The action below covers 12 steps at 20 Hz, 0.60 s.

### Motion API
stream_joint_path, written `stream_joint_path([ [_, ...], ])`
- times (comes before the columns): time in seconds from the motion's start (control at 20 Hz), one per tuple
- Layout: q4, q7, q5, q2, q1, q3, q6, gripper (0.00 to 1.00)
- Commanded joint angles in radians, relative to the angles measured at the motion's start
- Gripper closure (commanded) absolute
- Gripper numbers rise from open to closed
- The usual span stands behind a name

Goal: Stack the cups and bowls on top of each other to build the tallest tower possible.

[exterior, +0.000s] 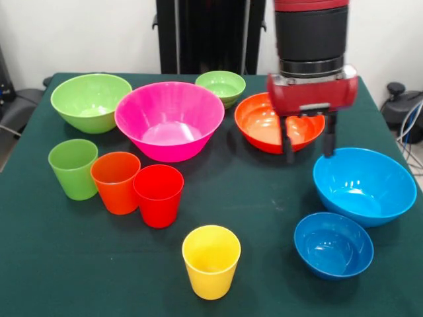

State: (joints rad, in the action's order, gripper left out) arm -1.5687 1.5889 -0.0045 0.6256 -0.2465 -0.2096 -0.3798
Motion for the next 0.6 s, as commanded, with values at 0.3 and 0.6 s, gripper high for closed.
stream_joint_path([
  [0.3,-0.032,0.055,0.028,-0.095,-0.04,-0.244,0.001,0.0],
  [0.6,0.078,0.118,-0.018,-0.147,0.072,-0.09,-0.008,0.0],
])
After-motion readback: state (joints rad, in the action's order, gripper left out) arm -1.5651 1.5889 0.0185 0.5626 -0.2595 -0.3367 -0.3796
